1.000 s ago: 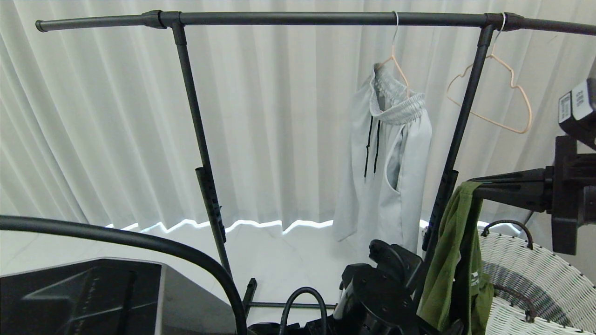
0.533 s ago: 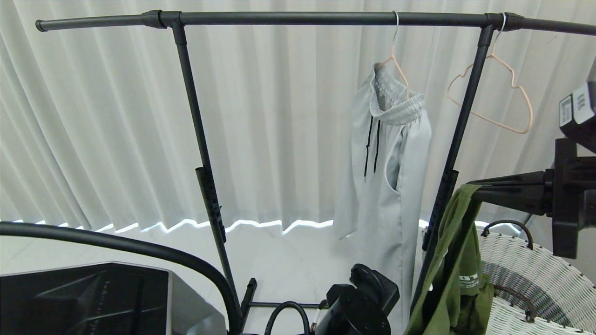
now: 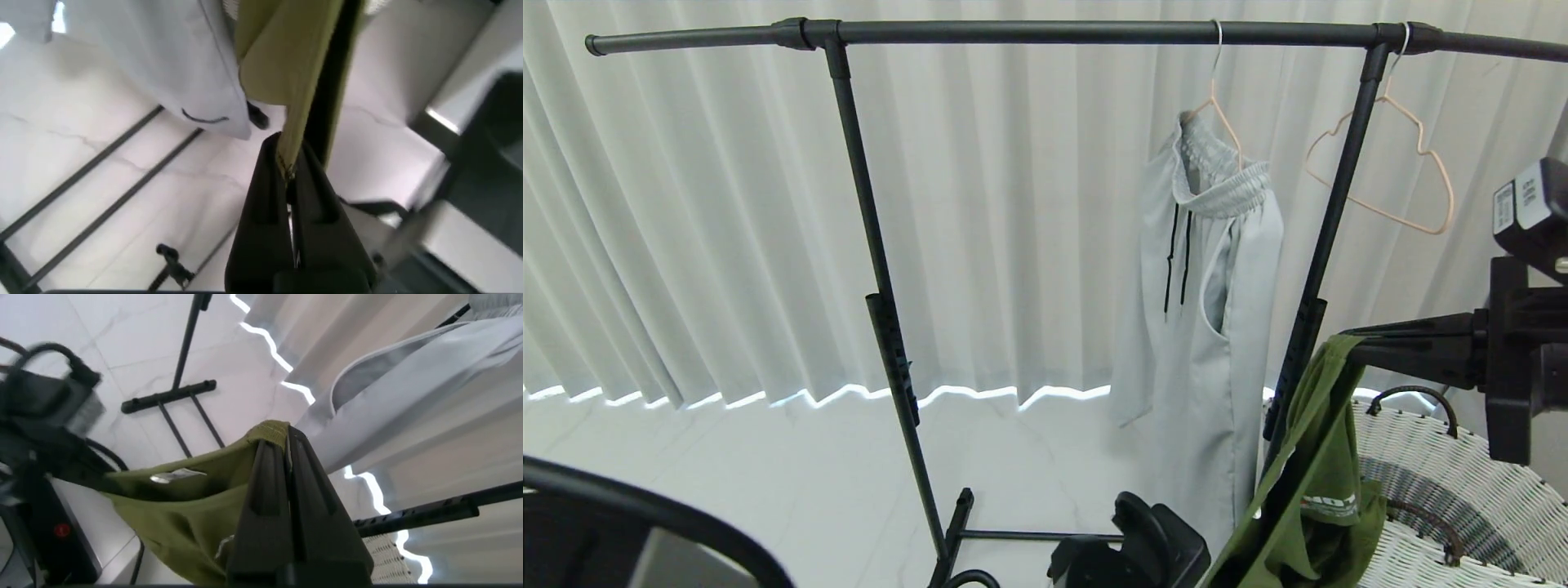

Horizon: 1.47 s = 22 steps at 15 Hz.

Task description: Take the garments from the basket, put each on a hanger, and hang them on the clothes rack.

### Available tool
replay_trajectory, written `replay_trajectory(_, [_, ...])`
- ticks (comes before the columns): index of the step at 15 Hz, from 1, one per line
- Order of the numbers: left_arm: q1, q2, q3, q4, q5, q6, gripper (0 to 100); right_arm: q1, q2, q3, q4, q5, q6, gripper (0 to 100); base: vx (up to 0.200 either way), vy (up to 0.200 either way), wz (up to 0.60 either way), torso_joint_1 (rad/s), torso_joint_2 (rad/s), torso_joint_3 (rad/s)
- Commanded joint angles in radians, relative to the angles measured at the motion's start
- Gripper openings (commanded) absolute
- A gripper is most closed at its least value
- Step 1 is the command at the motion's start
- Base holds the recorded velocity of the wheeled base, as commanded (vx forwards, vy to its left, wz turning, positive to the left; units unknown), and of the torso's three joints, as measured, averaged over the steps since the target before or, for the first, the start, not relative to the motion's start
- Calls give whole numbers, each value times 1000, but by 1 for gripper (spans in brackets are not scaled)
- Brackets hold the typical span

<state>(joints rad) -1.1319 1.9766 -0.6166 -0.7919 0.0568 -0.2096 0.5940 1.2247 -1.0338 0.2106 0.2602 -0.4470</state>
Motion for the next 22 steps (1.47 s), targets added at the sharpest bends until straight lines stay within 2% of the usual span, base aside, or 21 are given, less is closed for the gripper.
replay_trajectory(1, [18,-145,77,37,-51,6,0,23,1,15,0,1,-1,0,0,0,0,0,0,0])
replay_trajectory(4, [84,-360,-2,370,-52,6,0,76,1,54,-2,-3,1,0,0,0,0,0,0,0])
replay_trajectory(7, [179,-579,-158,815,-52,7,0,110,36,52,-31,-3,2,0,0,0,0,0,0,0])
replay_trajectory(9, [216,-693,-193,1007,-51,12,0,151,72,49,-48,-9,2,0,0,0,0,0,0,0])
replay_trajectory(10, [227,-734,-172,1031,-45,12,0,165,84,51,-48,-10,2,0,0,0,0,0,0,0])
replay_trajectory(14, [238,-878,-57,1005,-40,27,0,174,141,51,-50,-15,31,0,0,0,0,0,0,0])
replay_trajectory(16, [238,-955,-25,994,0,33,0,210,173,54,-48,-75,42,0,0,0,0,0,0,0])
replay_trajectory(18, [238,-995,-18,994,11,50,0,251,194,51,-48,-101,83,0,0,0,0,0,0,0])
replay_trajectory(19, [239,-986,-41,996,9,53,0,265,196,54,-48,-122,133,0,0,0,0,0,0,0])
replay_trajectory(21, [258,-901,-161,1025,11,53,0,271,187,47,-53,-187,234,0,0,0,0,0,0,0])
replay_trajectory(22, [293,-834,-273,1051,11,53,0,271,162,35,-68,-220,291,0,0,0,0,0,0,0])
